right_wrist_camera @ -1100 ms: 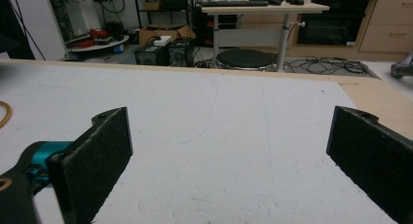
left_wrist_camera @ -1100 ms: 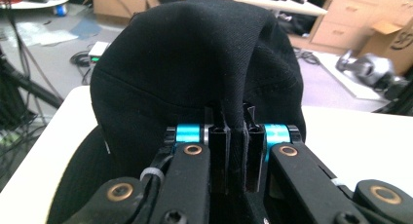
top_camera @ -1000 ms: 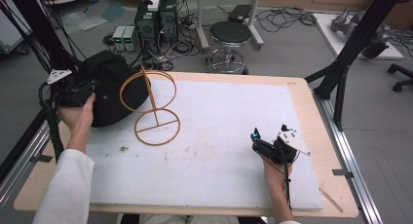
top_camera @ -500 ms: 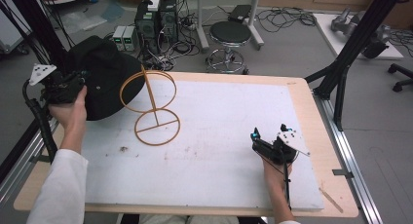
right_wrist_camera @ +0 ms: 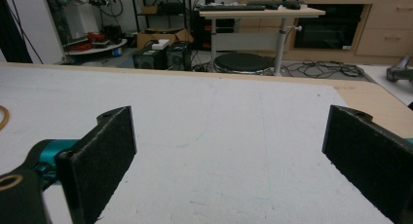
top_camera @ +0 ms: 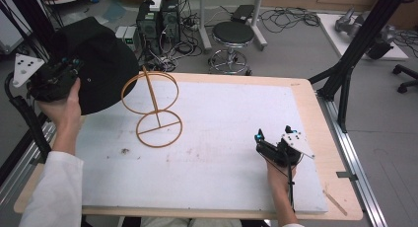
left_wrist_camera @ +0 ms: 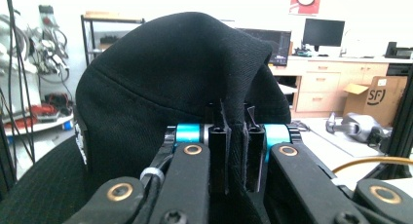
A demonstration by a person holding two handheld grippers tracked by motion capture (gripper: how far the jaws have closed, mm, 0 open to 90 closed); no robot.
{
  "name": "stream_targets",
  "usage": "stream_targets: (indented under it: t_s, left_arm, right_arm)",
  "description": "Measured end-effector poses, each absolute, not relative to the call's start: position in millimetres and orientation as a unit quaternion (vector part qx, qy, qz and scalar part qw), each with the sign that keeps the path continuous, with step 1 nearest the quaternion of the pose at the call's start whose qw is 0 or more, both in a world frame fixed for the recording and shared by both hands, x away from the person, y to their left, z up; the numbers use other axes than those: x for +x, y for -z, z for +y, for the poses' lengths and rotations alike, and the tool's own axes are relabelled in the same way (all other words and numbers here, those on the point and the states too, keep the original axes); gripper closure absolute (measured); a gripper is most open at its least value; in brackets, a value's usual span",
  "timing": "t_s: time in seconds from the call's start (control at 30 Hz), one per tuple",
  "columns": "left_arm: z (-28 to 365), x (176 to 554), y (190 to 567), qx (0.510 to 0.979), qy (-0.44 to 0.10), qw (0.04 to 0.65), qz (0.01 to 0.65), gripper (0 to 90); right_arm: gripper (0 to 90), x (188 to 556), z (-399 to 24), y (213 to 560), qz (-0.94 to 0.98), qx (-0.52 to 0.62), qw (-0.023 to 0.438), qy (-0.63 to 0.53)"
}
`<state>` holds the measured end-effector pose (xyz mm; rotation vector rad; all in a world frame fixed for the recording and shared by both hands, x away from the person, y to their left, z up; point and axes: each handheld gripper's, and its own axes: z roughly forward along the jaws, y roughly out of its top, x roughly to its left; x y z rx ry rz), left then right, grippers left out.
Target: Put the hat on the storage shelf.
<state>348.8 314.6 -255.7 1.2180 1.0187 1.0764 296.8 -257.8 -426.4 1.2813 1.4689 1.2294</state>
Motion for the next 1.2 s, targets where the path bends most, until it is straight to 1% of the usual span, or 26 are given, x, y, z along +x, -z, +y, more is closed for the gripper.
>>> stream_targets:
  t_s: [0.2,0.33,0.5,0.6,0.9,1.2]
  left_arm:
    - [312,341,242,0.522,-0.477,0.571,0.417,85.5]
    - [314,334,233,0.508,-0.483,0.584,0.41,85.5]
    - [316,321,216,0.493,-0.474,0.617,0.389,85.5]
    - [315,315,207,0.488,-0.456,0.643,0.375,85.5]
    - [299,304,194,0.501,-0.437,0.668,0.334,85.4]
    - [279,308,198,0.521,-0.399,0.688,0.309,85.4]
  right_arm:
    - [4.4,297,-258,427,0.582,0.507,0.405,-0.489]
    - [4.4,296,-258,426,0.581,0.508,0.405,-0.49]
    - [4.4,297,-257,426,0.582,0.508,0.405,-0.489]
    - [4.5,296,-257,426,0.581,0.509,0.403,-0.49]
    - [4.4,297,-258,426,0.58,0.507,0.406,-0.492]
    - [4.4,296,-258,426,0.581,0.506,0.404,-0.493]
